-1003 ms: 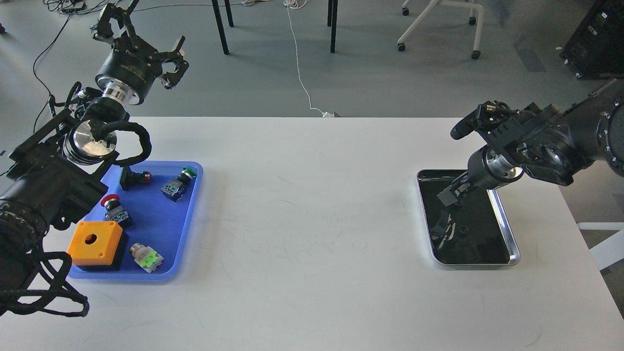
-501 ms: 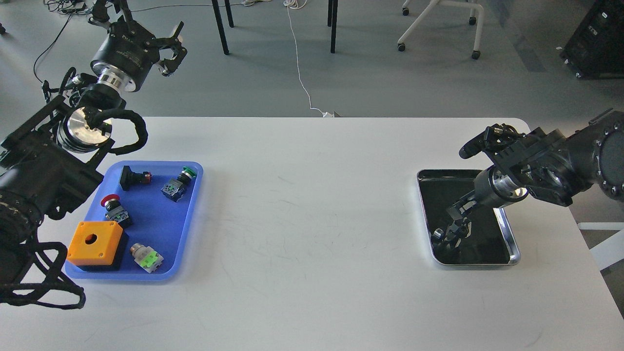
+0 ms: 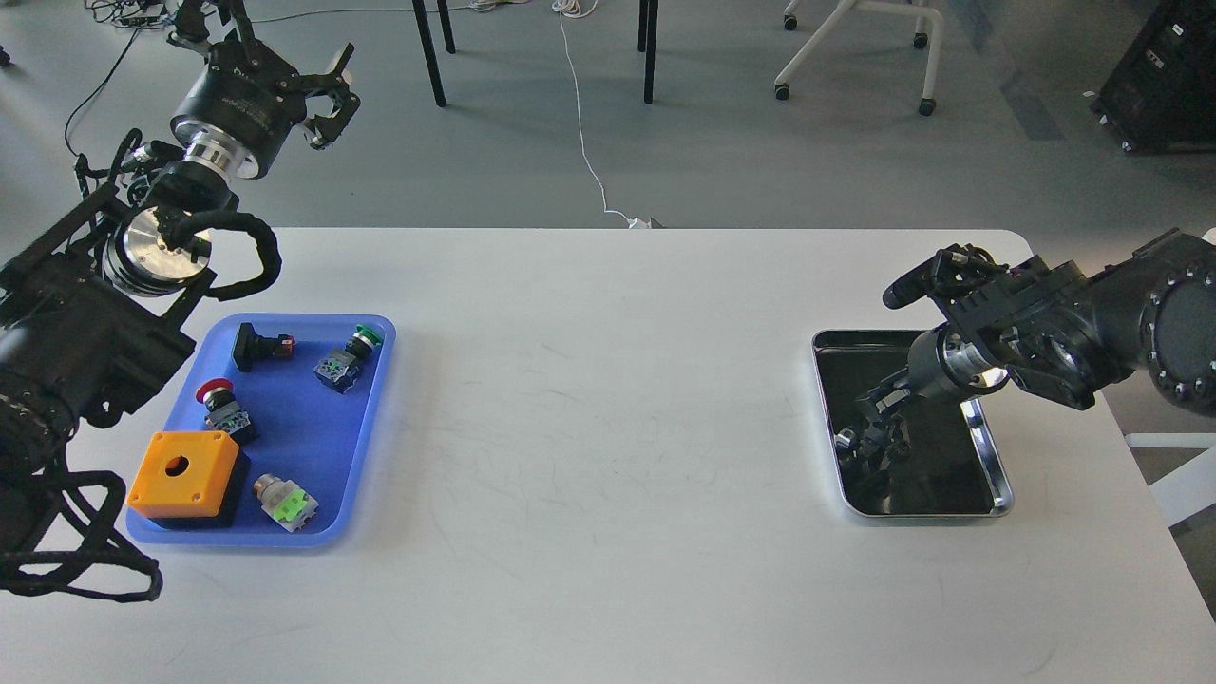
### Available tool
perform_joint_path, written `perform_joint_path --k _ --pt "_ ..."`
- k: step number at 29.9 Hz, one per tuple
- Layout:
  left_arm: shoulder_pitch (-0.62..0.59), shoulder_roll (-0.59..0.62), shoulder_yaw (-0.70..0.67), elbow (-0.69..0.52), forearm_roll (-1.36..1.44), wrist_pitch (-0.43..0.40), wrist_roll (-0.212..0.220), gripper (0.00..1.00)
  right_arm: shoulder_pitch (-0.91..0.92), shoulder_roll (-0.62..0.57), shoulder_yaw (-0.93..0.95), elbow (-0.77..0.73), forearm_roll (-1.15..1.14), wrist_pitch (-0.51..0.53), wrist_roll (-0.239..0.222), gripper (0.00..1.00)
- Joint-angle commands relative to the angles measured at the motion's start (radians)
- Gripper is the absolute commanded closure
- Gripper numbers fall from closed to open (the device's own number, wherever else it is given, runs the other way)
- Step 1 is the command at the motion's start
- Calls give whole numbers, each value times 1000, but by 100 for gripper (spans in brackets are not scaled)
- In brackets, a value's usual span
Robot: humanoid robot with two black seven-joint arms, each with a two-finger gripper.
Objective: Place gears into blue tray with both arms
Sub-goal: 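Lower the right gripper into the metal tray and grasp a small black gear, then carry the black gear toward the table center and open the right gripper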
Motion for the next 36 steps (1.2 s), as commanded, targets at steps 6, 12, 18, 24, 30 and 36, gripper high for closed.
perform_joint_path --k 6,12,18,24,30,36 --pt "0 -5 0 1 4 0 2 2 -1 -9 -1 -1 -1 2 0 54" --pt "0 -3 0 1 4 0 0 2 -2 -11 -6 -1 -3 2 0 65" --pt "2 -2 0 4 4 0 -3 2 -1 -11 -6 -1 -5 2 0 72" --pt "0 0 0 6 4 0 -3 2 -1 -11 -6 -1 -8 2 0 82" --pt "3 0 0 7 4 0 -4 2 56 -12 -3 11 -5 0 0 83" --pt "5 0 0 9 4 0 -6 2 194 18 51 109 -8 -3 0 83"
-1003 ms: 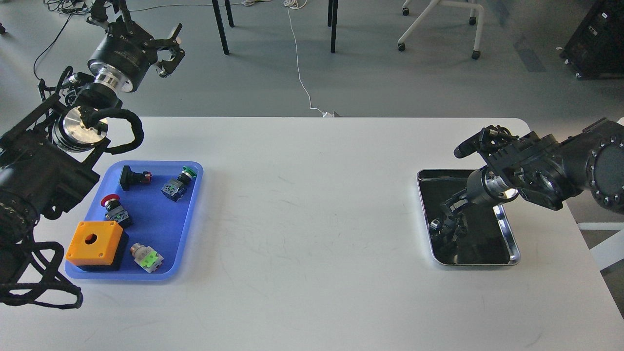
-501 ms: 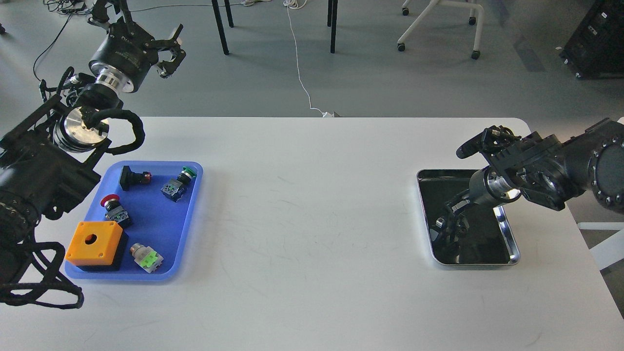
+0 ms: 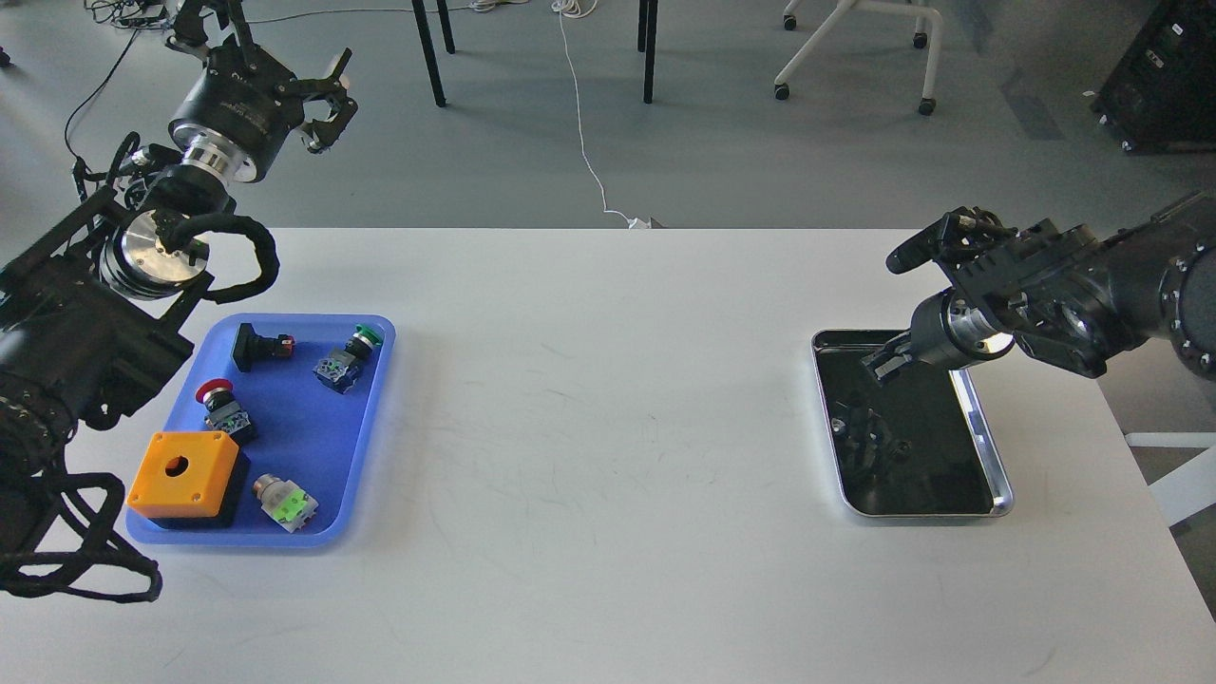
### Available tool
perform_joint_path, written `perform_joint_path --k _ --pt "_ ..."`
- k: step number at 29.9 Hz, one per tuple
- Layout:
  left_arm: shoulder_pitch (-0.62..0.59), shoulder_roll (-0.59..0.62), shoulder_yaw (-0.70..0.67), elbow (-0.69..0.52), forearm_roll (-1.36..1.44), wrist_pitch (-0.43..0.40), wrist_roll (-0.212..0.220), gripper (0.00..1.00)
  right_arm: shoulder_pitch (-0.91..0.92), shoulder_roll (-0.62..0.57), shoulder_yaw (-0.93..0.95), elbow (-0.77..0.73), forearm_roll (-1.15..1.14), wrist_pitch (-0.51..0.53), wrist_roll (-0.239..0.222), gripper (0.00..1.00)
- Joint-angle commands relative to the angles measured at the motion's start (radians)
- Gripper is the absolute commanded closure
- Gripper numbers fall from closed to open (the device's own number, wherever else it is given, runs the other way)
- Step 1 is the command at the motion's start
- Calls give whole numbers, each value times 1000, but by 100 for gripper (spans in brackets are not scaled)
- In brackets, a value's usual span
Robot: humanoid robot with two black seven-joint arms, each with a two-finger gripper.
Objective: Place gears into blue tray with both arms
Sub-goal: 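Carry the black gear toward the table center and open the right gripper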
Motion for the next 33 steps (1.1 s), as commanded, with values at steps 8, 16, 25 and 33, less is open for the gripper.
perform_joint_path --k 8,16,25,33 --pt "2 4 0 0 0 0 3 2 66 136 324 89 7 -50 0 84" --pt "6 6 0 0 2 0 3 2 -6 136 353 92 65 -123 0 84" --pt "17 1 0 0 0 0 3 2 -123 136 364 94 65 -182 0 84" --pt "26 0 0 0 0 0 0 2 -160 136 378 100 62 -184 0 83"
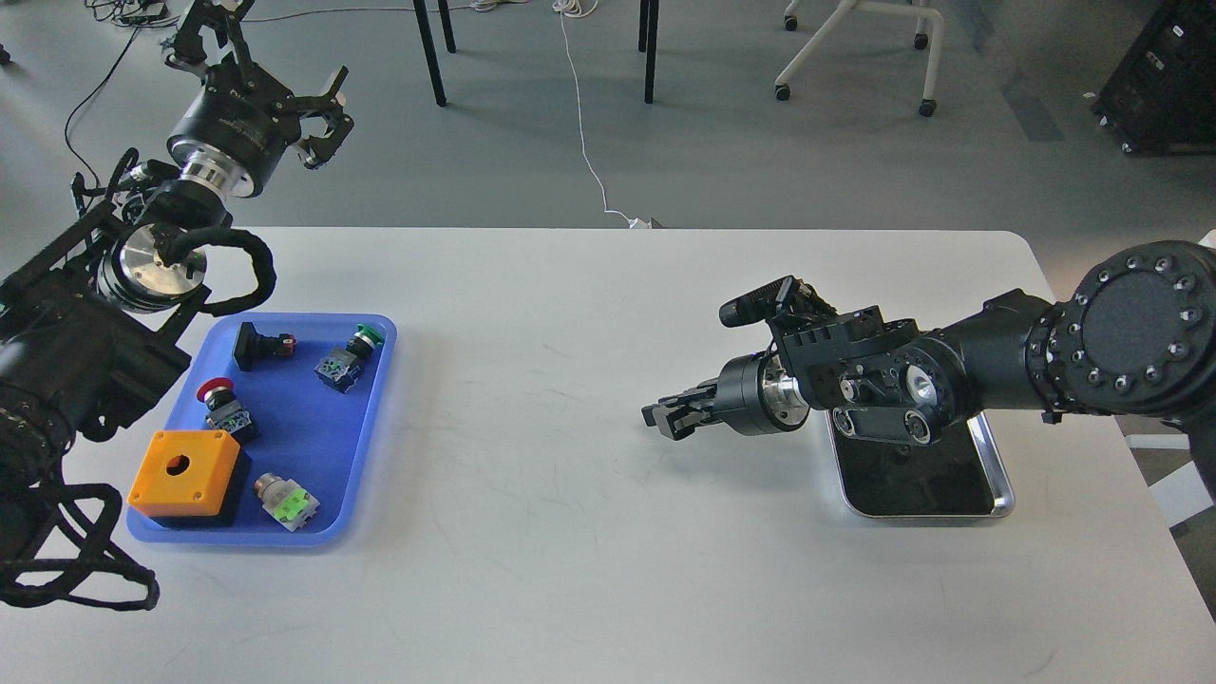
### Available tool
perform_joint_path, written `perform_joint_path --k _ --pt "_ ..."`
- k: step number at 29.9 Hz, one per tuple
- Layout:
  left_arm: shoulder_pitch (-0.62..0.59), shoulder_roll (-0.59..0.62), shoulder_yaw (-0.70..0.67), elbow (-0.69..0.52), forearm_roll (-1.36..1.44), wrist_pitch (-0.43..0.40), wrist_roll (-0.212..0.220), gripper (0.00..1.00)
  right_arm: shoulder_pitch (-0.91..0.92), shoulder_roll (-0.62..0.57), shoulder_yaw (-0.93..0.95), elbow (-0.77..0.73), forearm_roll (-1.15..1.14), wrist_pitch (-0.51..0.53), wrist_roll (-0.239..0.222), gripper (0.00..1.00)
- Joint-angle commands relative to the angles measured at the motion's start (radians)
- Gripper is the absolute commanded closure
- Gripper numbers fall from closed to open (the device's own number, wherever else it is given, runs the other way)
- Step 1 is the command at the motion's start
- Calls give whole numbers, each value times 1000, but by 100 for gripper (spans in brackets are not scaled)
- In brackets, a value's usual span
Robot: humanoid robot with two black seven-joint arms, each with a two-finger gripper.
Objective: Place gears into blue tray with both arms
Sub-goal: 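Carry the black gear toward the table center and open the right gripper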
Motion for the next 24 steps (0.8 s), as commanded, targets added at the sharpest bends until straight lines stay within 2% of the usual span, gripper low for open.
perform_joint_path --k 1,3,7,11,17,22,24 --pt "2 -6 0 0 0 0 -3 2 -10 0 2 9 -3 -1 0 83" --pt "2 -6 0 0 0 0 -3 2 -12 0 2 11 -5 -1 0 80" --pt "2 -7 0 0 0 0 -6 2 -12 0 7 8 -5 -4 0 67" --pt "2 -7 0 0 0 0 -6 2 -15 0 8 8 -5 -6 0 49" --pt "2 0 0 0 0 0 -3 2 -9 0 31 6 -1 -21 0 32" --pt "2 6 0 0 0 0 0 2 3 0 140 -15 3 -21 0 8" --pt "4 6 0 0 0 0 2 2 5 0 212 -50 9 -12 0 4"
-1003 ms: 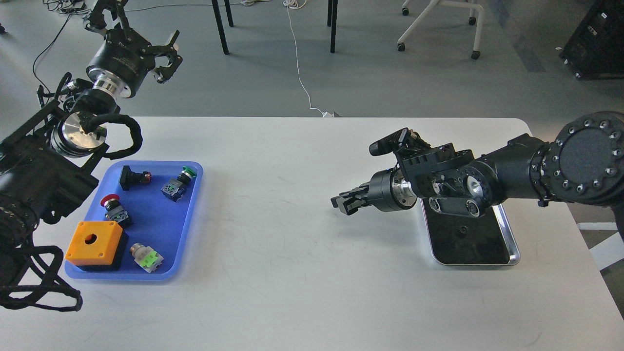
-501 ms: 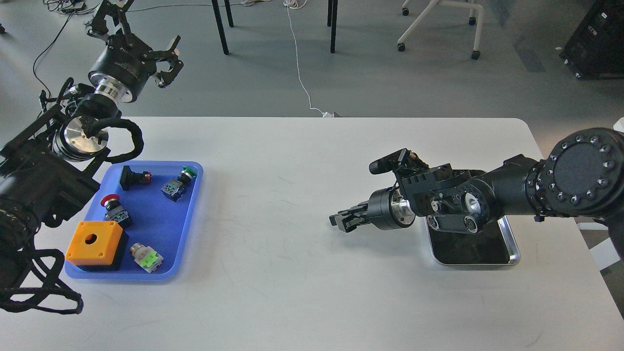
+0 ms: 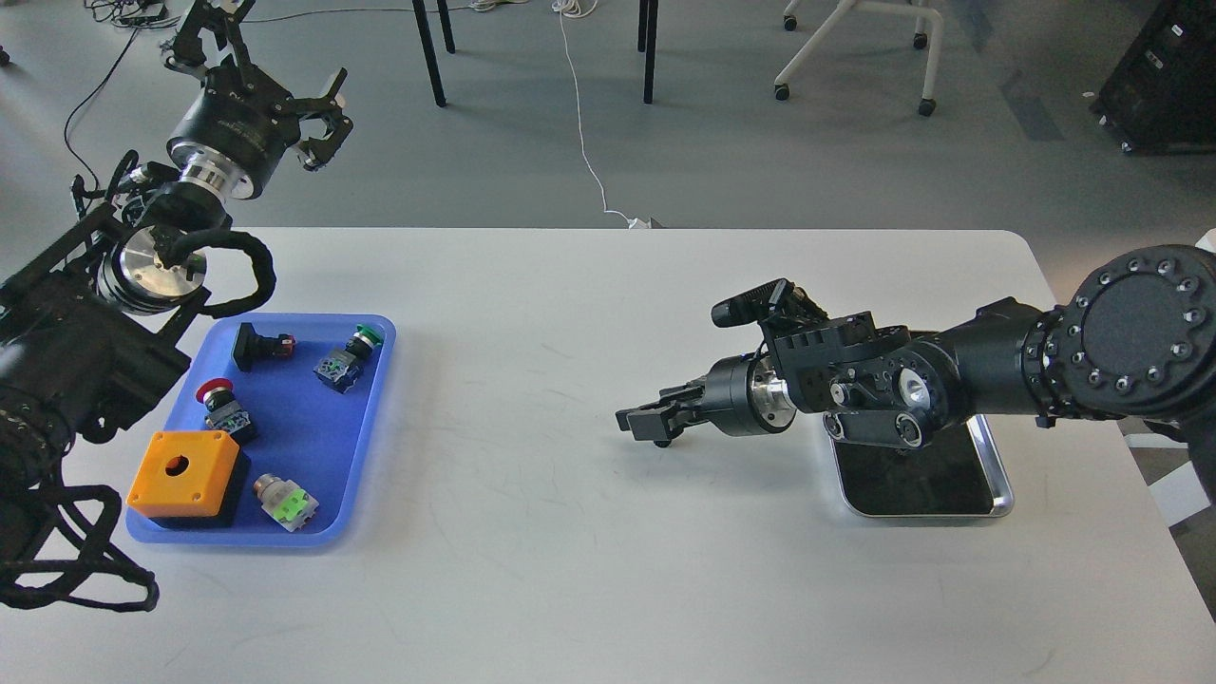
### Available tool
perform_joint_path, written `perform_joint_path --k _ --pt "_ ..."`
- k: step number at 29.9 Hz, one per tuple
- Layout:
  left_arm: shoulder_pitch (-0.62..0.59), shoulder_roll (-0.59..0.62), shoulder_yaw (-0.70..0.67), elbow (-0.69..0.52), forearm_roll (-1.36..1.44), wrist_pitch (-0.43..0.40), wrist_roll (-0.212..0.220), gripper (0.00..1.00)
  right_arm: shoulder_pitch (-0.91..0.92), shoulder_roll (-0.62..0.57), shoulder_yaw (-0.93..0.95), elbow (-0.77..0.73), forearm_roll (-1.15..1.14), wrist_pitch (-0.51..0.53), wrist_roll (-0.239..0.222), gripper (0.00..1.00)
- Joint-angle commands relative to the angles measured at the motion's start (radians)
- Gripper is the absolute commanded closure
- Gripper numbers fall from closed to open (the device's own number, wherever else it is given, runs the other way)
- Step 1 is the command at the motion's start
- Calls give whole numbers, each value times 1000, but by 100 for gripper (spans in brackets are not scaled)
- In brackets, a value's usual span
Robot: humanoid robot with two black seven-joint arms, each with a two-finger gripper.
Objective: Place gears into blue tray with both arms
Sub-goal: 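Carry the black gear toward the table center and open the right gripper, then retract the right arm and reach the left gripper toward the gear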
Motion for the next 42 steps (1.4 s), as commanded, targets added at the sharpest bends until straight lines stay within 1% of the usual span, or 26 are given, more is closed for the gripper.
perform_joint_path --k 1,3,5,8,9,11,13,14,16,20,27,28,32,34,36,38,40,42 --pt "3 1 0 0 0 0 3 2 5 0 132 -52 7 12 0 3" --pt "6 1 0 -5 2 0 3 2 0 -3 227 -66 7 16 0 2" --pt "6 1 0 -5 2 0 4 2 -6 -90 316 -66 7 23 0 1" --pt "-5 -2 18 -9 2 0 9 2 -26 -237 451 -63 8 66 0 1" --pt "-9 -7 34 -11 3 0 9 2 -46 -270 499 -61 8 75 0 1" --pt "-26 -14 63 -11 5 0 9 2 -102 -322 608 -60 8 91 0 1" --pt "-67 -19 99 -11 14 0 9 2 -162 -383 727 -60 16 104 0 1" --pt "-75 -19 109 -11 18 0 9 2 -175 -396 745 -60 17 106 0 1" --pt "-121 -24 185 -12 95 0 -1 2 -254 -477 881 -58 31 150 0 1" --pt "-152 -56 212 -40 256 0 -5 2 -377 -572 1056 -54 86 233 0 1" --pt "-154 -56 212 -43 262 0 -5 2 -382 -575 1062 -52 89 236 0 1" --pt "-170 -103 213 -272 663 0 -8 2 -617 -662 1272 -39 335 329 0 1" --pt "-149 -143 215 -426 926 10 -8 2 -682 -712 1289 -38 474 416 0 1" --pt "-117 -146 216 -510 1042 39 -8 2 -708 -738 1289 -40 543 465 0 1" --pt "-82 -154 222 -578 1150 64 -7 2 -733 -759 1291 -40 602 509 0 1" --pt "-60 -160 241 -610 1242 74 -7 2 -758 -781 1292 -38 634 542 0 1" --pt "-49 -192 277 -620 1339 99 -7 2 -787 -793 1297 -38 668 564 0 1" --pt "-45 -218 327 -620 1429 148 -7 2 -819 -798 1308 -40 700 564 0 1"
